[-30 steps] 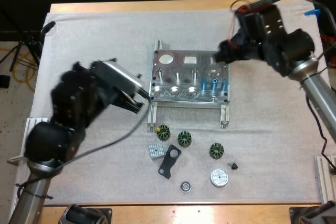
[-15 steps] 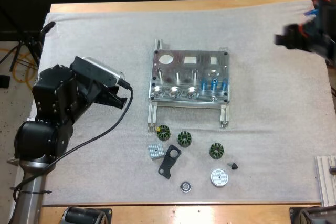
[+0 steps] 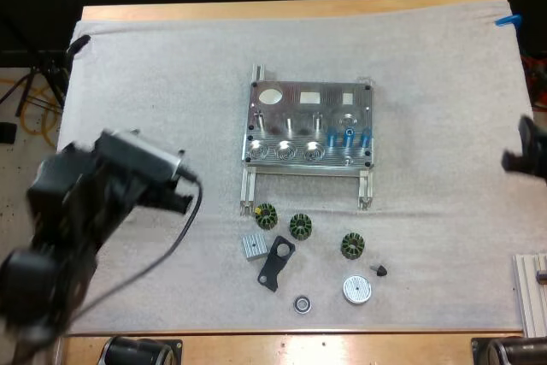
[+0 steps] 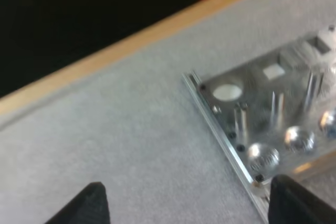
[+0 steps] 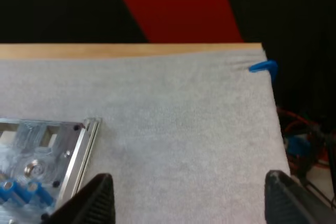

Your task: Load cells from left to right

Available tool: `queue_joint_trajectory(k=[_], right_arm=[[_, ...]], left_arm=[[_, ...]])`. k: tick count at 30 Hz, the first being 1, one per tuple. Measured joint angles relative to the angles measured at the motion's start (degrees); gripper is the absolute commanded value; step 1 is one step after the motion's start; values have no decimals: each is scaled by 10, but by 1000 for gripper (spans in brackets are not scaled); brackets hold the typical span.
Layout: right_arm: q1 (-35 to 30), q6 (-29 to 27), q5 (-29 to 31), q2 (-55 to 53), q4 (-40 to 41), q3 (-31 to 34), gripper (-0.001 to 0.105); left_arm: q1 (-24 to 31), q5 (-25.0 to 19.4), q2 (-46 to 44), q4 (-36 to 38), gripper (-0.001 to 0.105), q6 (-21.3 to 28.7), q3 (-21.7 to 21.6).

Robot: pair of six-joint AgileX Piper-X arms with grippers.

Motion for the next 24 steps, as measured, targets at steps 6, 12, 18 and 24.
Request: queue_joint_trajectory(k=[6, 12, 18, 24], right_arm=[[1, 0, -1, -122, 9, 70, 59], [1, 0, -3, -246, 11, 136, 59], [1, 0, -3, -359, 8, 185, 59], [1, 4, -3, -436, 7, 207, 59]], left_arm=[[0, -4, -129, 30, 63, -1, 1], [0, -6, -273, 70, 63, -1, 43], [0, -7, -407, 155, 63, -4, 77], [0, -8, -429, 241, 63, -12, 78]])
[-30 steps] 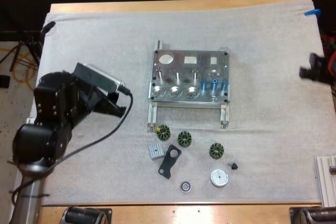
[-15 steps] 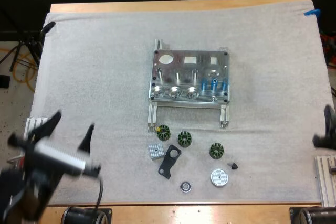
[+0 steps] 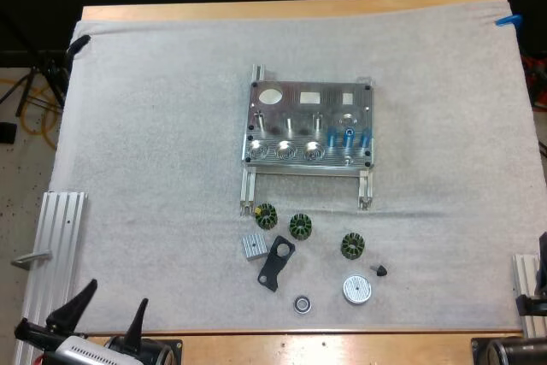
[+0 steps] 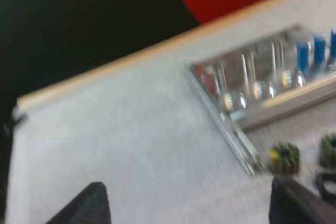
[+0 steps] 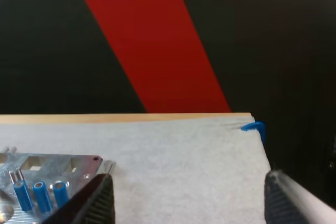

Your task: Load cells from left to right

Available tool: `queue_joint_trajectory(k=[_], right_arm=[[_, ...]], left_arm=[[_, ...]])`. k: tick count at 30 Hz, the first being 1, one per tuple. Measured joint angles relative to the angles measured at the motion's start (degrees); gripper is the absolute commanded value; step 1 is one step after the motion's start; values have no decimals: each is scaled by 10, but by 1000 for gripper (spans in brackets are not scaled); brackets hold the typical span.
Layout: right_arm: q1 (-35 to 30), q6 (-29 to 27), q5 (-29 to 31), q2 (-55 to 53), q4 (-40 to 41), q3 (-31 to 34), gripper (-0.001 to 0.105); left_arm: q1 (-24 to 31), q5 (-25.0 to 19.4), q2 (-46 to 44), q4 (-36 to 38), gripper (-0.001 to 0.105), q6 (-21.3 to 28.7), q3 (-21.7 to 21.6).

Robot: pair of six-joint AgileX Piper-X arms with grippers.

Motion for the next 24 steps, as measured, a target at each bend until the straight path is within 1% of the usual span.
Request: queue_joint_trajectory(k=[3, 5, 10, 12, 18, 20, 24], right_arm=[[0, 26, 13, -1, 12, 2, 59], [0, 57, 28, -1, 13, 8, 59], [0, 62, 32, -1, 13, 25, 59], [0, 62, 32, -1, 13, 33, 59], [0, 62, 32, -1, 13, 74, 59], [0, 55, 26, -1, 13, 87, 59], [0, 49, 14, -1, 13, 104, 59]], left_arm=[[0, 0, 0, 35, 63, -18, 0], [0, -1, 0, 64, 63, -29, 1], [0, -6, 0, 66, 63, -33, 21], [0, -13, 0, 47, 63, -33, 34], [0, -14, 1, -61, 63, -37, 108], [0, -14, 1, -105, 63, -39, 138], [0, -14, 1, -149, 63, -48, 177]])
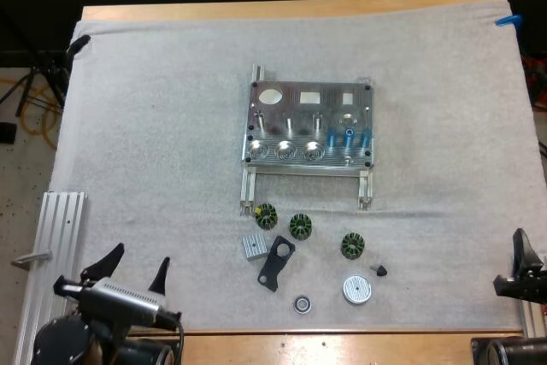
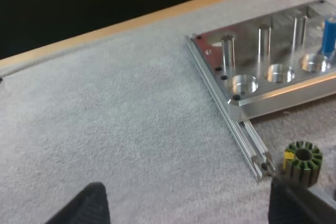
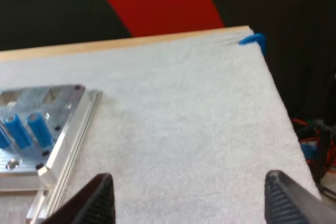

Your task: Load cells from left to right

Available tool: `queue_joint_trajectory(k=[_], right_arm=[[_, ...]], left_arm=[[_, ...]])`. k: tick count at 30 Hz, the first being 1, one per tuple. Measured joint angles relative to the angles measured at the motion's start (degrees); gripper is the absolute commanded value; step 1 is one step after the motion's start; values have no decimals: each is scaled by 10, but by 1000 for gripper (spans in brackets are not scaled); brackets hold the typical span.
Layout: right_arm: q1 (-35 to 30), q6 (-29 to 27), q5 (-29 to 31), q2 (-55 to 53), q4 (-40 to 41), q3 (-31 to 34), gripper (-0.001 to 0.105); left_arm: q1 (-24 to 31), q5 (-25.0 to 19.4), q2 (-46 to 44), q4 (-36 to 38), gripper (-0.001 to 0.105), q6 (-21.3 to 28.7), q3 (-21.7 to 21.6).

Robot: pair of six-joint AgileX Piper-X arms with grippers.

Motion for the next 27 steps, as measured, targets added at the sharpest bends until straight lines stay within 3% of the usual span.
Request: queue_joint_trajectory(k=[6, 27], right_arm=[[0, 0, -2, 0, 1, 24, 59], [0, 0, -2, 0, 18, 32, 59]], left_arm=[[0, 0, 1, -20, 63, -1, 40], [0, 0, 1, -40, 63, -1, 51]])
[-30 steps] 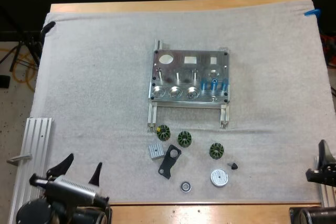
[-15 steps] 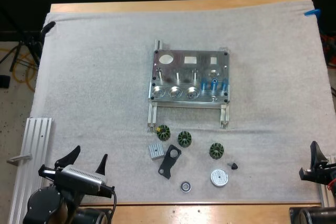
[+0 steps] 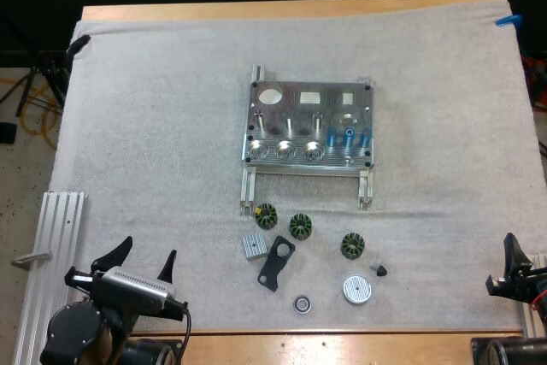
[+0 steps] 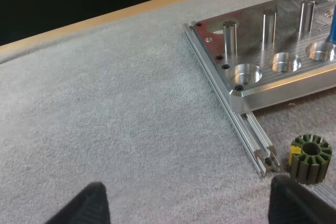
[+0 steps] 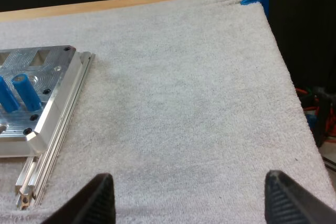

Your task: Load cells from left to right

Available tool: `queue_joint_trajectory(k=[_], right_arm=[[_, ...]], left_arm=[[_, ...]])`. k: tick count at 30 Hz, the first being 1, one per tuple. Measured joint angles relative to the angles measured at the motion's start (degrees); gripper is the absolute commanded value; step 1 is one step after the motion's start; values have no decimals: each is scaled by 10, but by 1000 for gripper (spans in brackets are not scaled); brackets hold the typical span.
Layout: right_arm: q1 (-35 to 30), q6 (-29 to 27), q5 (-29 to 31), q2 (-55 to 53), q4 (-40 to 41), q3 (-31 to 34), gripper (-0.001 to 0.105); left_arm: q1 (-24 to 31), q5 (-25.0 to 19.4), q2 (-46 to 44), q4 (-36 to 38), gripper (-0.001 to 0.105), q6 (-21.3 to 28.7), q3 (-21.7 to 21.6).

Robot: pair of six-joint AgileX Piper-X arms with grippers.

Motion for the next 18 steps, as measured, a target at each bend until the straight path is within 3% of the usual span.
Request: queue_joint_trajectory(k=[18], right_arm=[[0, 0, 0, 0, 0, 0, 59]], left_arm=[[10, 0, 1, -1, 63, 0, 0]])
